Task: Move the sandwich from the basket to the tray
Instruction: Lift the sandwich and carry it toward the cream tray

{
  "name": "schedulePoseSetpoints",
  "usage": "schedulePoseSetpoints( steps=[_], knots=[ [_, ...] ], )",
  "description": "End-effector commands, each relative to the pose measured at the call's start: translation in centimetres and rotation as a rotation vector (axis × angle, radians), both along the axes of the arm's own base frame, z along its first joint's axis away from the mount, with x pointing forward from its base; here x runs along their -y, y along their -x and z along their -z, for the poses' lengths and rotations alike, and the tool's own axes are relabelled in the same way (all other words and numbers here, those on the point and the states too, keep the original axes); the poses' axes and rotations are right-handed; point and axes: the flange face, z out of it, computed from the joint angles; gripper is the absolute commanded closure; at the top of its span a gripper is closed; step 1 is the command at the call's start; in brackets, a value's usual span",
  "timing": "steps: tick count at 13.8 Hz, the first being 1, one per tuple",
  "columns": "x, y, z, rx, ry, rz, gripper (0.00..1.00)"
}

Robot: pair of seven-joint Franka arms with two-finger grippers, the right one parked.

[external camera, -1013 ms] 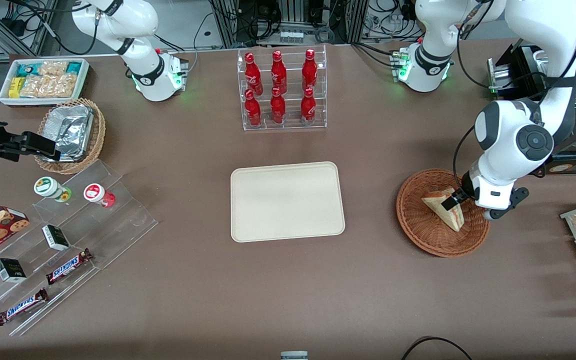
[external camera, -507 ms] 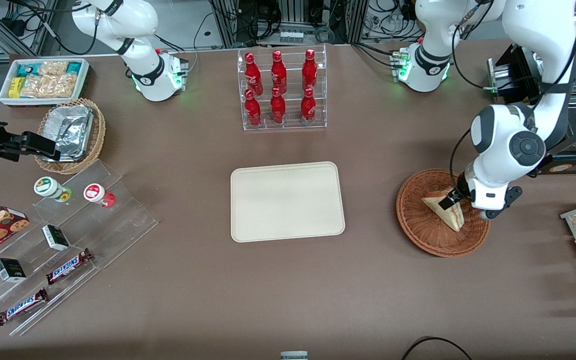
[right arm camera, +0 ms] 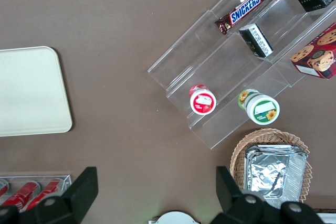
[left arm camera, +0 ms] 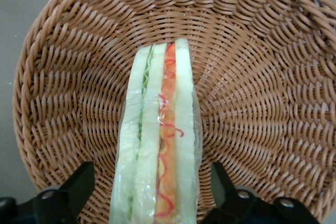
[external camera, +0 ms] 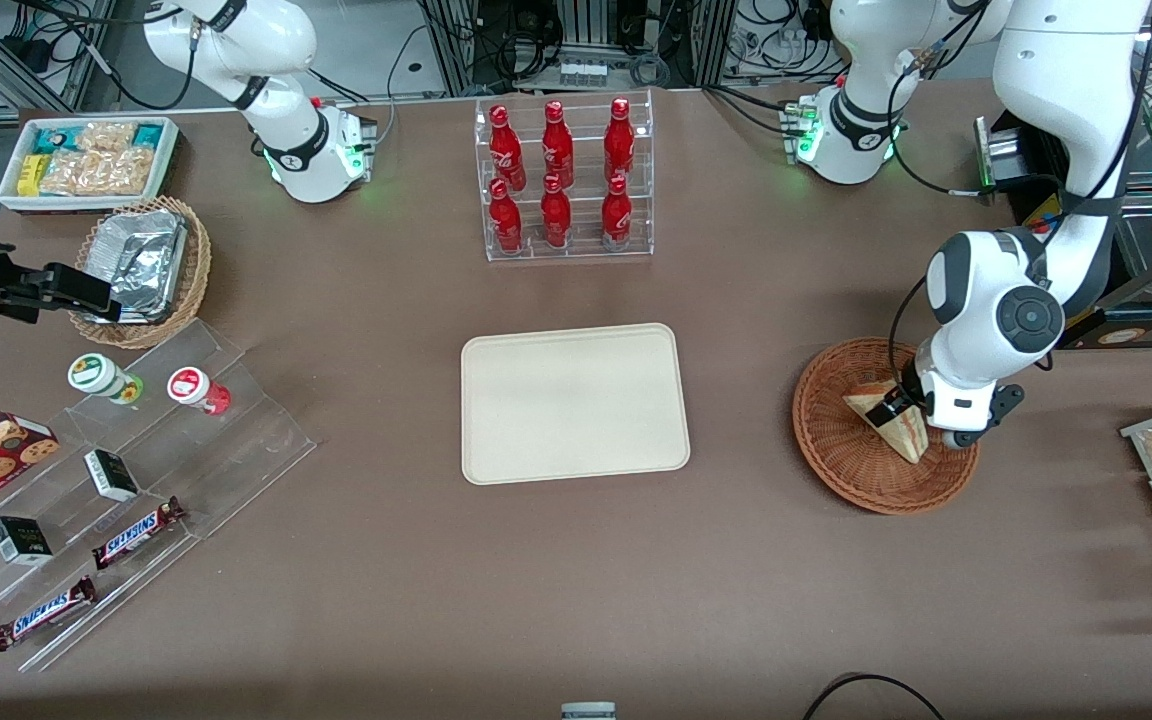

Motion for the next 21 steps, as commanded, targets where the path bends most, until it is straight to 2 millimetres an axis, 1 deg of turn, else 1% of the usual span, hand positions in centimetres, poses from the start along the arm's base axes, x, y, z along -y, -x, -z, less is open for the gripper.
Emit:
schedulePoseSetpoints(
  steps=[1,2,4,6,7,8,9,12,14,15,16,18,20,21],
  knots=[
    [0.2,0.0,-0.6,-0.002,0.002,-0.016,0.85],
    [0.2,0.0,-1.1,-0.016,0.001,-0.009,1.0],
    [0.2,-0.8,-3.1,-0.044,-0.002,0.004,1.0],
    [0.8,-2.9,-6.8,-0.084,-0.009,0.02,1.0],
    [2.4,-4.0,-9.0,-0.104,-0.012,0.059,1.0],
    [3.3,-4.8,-10.4,-0.123,-0.012,0.093,1.0],
    [3.9,-5.2,-11.0,-0.142,-0.01,0.117,1.0],
    [8.4,-4.8,-12.1,-0.129,0.001,0.246,1.0],
    [12.0,-4.2,-12.2,-0.122,0.014,0.326,1.0],
    [14.0,-3.9,-11.8,-0.123,0.028,0.349,1.0],
    [16.8,-4.2,-11.6,-0.115,0.031,0.385,1.0],
    [21.2,-4.9,-10.9,-0.119,0.066,0.424,1.0],
    [25.7,-4.1,-10.4,-0.117,0.067,0.48,1.0],
    [27.4,-3.7,-10.1,-0.117,0.067,0.498,1.0]
  ],
)
